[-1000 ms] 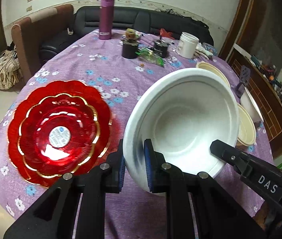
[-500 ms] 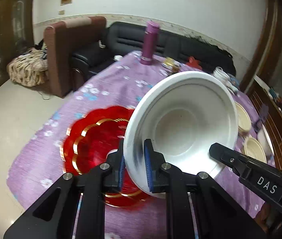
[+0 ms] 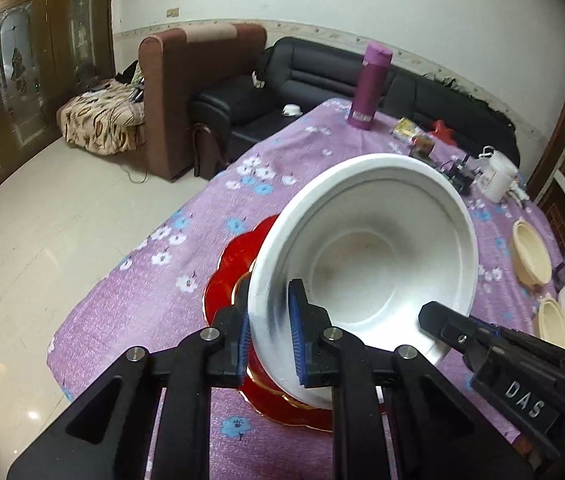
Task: Organize plates and bowls
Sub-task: 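Lower the white bowl onto the stacked red plates with the left tool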
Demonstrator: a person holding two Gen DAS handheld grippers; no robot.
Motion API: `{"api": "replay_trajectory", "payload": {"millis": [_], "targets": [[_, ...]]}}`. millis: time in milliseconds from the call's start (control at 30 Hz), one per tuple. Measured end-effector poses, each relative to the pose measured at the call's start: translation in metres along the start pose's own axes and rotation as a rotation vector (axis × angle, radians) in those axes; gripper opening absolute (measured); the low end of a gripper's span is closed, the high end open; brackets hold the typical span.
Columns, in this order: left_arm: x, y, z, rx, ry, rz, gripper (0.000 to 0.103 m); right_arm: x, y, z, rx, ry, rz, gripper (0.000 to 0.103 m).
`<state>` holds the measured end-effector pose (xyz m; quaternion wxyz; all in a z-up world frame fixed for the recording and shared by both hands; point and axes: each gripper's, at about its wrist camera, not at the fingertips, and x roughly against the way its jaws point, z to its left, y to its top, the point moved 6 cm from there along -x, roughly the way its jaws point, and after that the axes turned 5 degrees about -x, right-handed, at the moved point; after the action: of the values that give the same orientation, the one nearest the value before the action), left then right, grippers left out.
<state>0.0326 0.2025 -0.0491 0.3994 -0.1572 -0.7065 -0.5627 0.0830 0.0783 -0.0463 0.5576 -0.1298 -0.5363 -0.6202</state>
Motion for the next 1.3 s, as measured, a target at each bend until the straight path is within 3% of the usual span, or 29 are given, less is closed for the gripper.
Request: {"api": "replay_trajectory", "payload": {"millis": [200,700,1300], "targets": [[-0.008,-0.004,-0.003,-0.035,0.025,0.027,0.015,-0.020,-0.012,-0.011,-0.005,-0.001,0.070,0.012],[-0.004,-0.018,0.000,-0.071,0.073,0.078,0.015,-0.022,-0.014,0.000,0.045,-0.045,0.093,0.012],[-0.015,-0.019,0.007,-0.086,0.032,0.149,0.016,-0.031,-0.011,0.007,0.096,-0.114,0.144,0.013]]}}
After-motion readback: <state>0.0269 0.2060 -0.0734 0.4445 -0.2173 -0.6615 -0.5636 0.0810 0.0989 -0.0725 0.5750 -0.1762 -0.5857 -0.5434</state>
